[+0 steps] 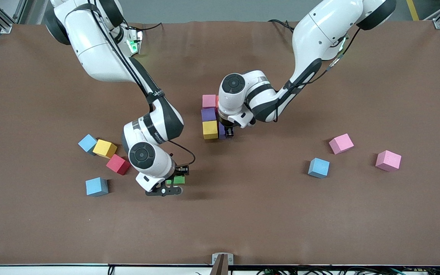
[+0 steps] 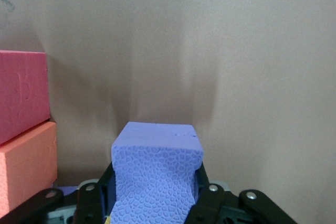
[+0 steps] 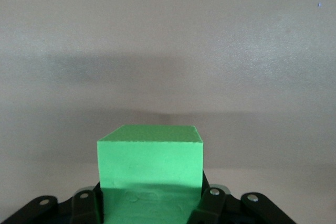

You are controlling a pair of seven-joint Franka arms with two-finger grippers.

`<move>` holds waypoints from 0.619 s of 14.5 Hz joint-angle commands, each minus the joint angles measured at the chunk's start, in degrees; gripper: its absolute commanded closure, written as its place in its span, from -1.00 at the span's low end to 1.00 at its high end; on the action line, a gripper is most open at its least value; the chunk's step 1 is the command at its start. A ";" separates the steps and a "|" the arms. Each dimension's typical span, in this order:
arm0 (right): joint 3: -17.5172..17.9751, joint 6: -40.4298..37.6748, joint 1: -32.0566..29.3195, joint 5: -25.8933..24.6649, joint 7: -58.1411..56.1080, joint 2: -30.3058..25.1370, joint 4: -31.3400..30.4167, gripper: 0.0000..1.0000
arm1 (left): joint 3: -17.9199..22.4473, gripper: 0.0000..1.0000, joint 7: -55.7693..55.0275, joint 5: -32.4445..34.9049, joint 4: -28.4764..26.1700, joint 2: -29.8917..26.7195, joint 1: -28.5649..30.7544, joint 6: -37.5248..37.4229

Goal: Arrange 11 blocks into digit 3
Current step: 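Place the purple cube with the left gripper while the right gripper carries green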

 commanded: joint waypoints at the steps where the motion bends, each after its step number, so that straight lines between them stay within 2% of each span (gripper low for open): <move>1: 0.76 -0.29 -0.50 0.22 -0.10 -0.75 -0.45 0.45 | 1.00 0.54 -16.55 3.83 0.91 1.01 -2.72 0.32; 9: 0.76 -0.38 -0.49 0.13 0.17 -0.75 -0.45 0.45 | 1.00 0.54 -16.55 3.74 1.61 2.16 -3.61 0.32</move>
